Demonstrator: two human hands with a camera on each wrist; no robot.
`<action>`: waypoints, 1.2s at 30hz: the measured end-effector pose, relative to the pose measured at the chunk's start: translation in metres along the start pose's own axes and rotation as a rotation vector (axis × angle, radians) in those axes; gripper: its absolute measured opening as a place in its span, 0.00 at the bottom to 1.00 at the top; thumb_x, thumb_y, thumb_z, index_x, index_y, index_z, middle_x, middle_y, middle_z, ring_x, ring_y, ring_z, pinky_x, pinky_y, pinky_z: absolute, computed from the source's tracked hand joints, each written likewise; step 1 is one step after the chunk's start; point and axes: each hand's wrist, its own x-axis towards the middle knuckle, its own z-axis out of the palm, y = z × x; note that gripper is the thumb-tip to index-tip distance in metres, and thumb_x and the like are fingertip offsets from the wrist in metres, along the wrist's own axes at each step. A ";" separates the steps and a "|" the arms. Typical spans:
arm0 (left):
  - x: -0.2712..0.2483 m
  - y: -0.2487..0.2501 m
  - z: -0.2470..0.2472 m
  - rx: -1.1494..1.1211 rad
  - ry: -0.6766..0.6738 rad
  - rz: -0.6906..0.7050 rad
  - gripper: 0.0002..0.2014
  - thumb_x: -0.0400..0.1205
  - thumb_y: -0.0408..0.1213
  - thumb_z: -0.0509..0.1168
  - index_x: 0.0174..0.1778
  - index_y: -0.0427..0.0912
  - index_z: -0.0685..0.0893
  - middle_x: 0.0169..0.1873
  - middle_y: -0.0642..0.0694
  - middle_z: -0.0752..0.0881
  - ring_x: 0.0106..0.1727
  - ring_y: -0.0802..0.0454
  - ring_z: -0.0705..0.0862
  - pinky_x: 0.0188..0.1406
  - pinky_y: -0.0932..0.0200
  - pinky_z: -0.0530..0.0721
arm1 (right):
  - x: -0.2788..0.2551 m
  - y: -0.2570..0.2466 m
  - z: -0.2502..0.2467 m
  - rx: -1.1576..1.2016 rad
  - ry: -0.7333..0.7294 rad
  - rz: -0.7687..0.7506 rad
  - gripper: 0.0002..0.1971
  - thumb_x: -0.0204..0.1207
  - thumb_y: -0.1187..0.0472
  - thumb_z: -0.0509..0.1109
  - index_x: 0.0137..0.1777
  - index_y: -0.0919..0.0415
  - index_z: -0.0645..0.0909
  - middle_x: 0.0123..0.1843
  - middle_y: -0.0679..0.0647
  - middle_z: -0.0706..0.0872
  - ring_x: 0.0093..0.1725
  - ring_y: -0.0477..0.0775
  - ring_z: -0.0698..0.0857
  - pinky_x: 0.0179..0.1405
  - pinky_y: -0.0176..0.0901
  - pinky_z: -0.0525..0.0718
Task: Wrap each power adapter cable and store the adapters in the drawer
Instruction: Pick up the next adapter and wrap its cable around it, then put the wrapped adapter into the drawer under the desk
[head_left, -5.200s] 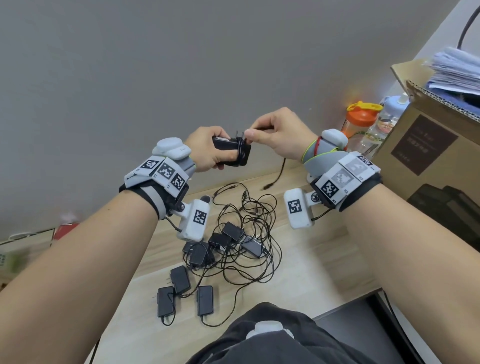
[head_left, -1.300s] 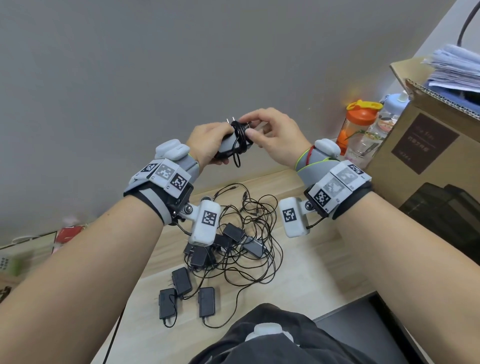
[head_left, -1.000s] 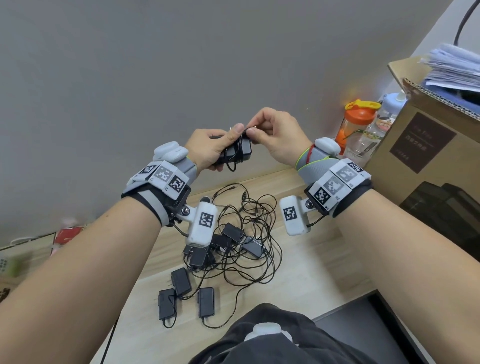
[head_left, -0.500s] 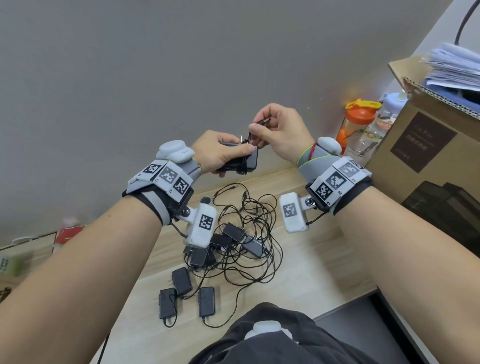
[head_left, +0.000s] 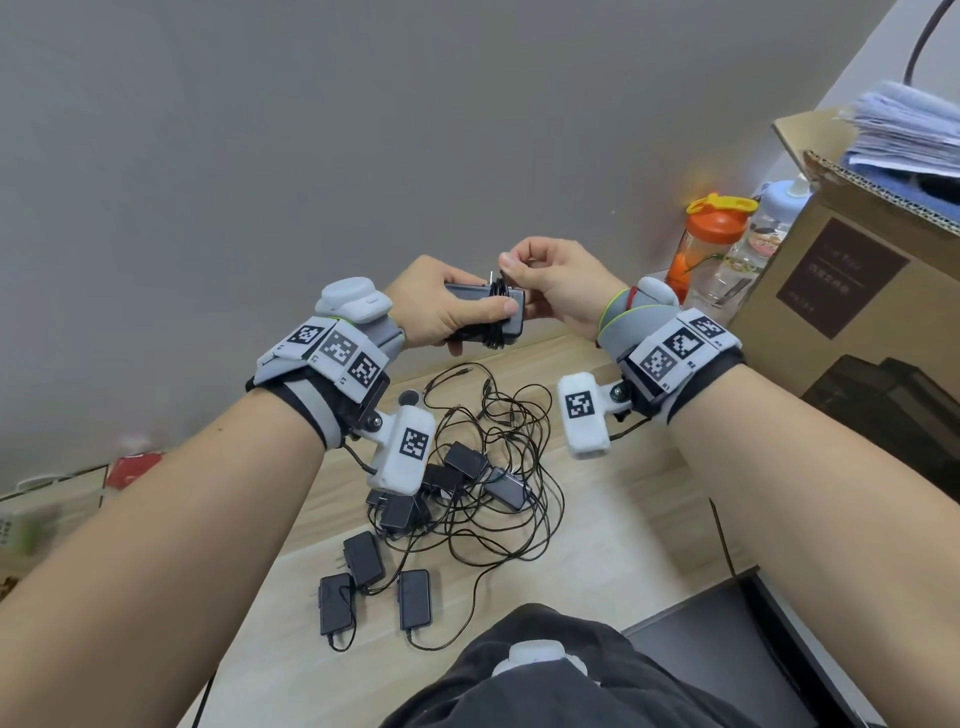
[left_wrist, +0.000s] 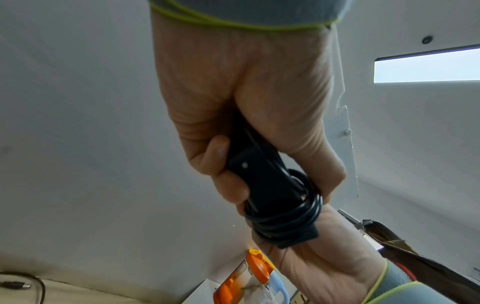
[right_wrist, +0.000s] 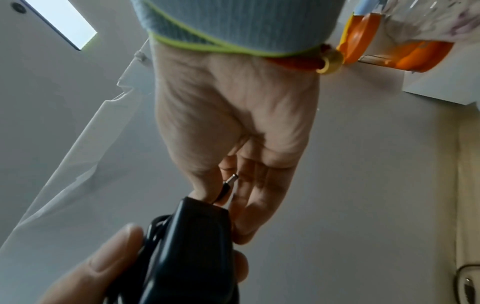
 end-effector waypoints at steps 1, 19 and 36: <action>-0.001 0.000 0.000 0.010 -0.015 -0.006 0.16 0.74 0.54 0.76 0.49 0.45 0.93 0.29 0.44 0.89 0.23 0.49 0.80 0.26 0.60 0.76 | -0.001 0.002 0.000 0.012 -0.014 0.013 0.09 0.83 0.60 0.69 0.40 0.57 0.77 0.35 0.54 0.79 0.32 0.51 0.71 0.27 0.36 0.83; 0.019 -0.062 0.076 -0.016 0.081 -0.019 0.26 0.82 0.60 0.64 0.28 0.42 0.80 0.15 0.52 0.80 0.16 0.54 0.81 0.14 0.67 0.73 | -0.070 0.070 0.017 0.157 0.151 0.262 0.24 0.86 0.46 0.60 0.64 0.68 0.82 0.58 0.68 0.87 0.45 0.64 0.90 0.45 0.50 0.89; -0.017 -0.076 0.175 -0.129 -0.086 -0.107 0.18 0.88 0.46 0.60 0.48 0.33 0.85 0.36 0.37 0.87 0.31 0.43 0.89 0.30 0.54 0.89 | -0.148 0.138 -0.023 0.055 0.280 0.364 0.02 0.82 0.66 0.68 0.50 0.65 0.81 0.44 0.61 0.80 0.29 0.51 0.81 0.32 0.42 0.89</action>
